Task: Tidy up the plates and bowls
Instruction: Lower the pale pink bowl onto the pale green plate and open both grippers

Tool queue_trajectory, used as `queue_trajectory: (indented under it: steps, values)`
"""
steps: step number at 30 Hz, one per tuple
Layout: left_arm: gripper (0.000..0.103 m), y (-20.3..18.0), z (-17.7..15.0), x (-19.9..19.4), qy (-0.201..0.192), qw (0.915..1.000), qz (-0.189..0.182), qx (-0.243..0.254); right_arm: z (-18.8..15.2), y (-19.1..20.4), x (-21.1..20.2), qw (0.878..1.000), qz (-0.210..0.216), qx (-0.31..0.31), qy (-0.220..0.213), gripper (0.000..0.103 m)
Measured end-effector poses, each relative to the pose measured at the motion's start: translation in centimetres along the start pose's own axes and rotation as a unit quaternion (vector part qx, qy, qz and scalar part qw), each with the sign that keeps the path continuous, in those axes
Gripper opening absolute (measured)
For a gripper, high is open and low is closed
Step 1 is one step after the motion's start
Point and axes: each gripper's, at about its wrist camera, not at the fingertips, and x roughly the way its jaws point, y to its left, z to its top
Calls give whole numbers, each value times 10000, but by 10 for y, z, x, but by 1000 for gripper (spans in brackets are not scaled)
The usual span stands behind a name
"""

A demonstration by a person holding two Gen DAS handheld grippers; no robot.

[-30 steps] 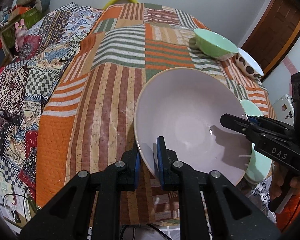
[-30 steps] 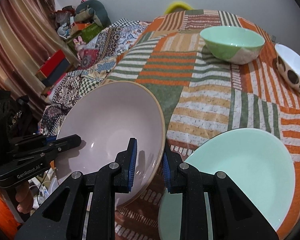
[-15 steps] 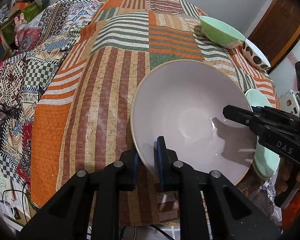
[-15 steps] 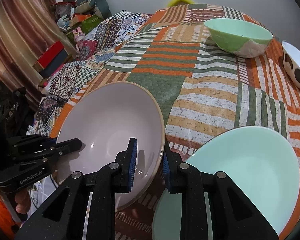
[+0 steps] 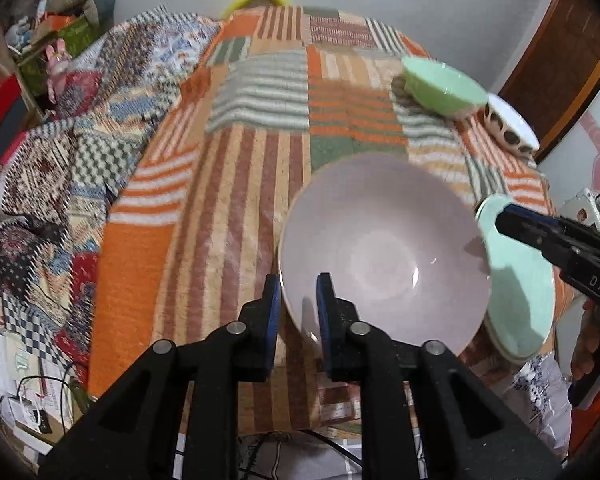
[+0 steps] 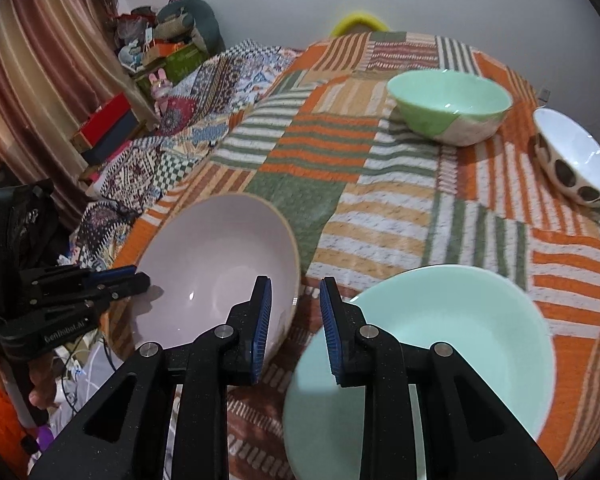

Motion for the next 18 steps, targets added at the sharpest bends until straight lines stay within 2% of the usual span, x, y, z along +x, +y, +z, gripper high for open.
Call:
queue_trajectory:
  steps: [3,7,9,14,16,18]
  values:
    - [20,-11,12,-22,-298,9995,11,125,2,-6,-18,9997,-29,33,-221,28]
    - [40,-31,27,-50,-764,9967,-34,288,7,-13,-39,9988,-51,70,-483,30]
    - [42,-41,36,-59,-962,9946,-70,381,9,-16,-48,9981,-85,84,-607,34]
    - [48,-65,58,-73,-1283,9901,-207,530,17,-29,-72,9951,-228,107,-959,36]
    - [53,-71,67,-74,-1361,9889,-227,556,20,-34,-79,9938,-267,137,-1073,39]
    - [57,-78,78,-73,-1427,9878,-255,562,25,-40,-86,9917,-322,195,-1228,48]
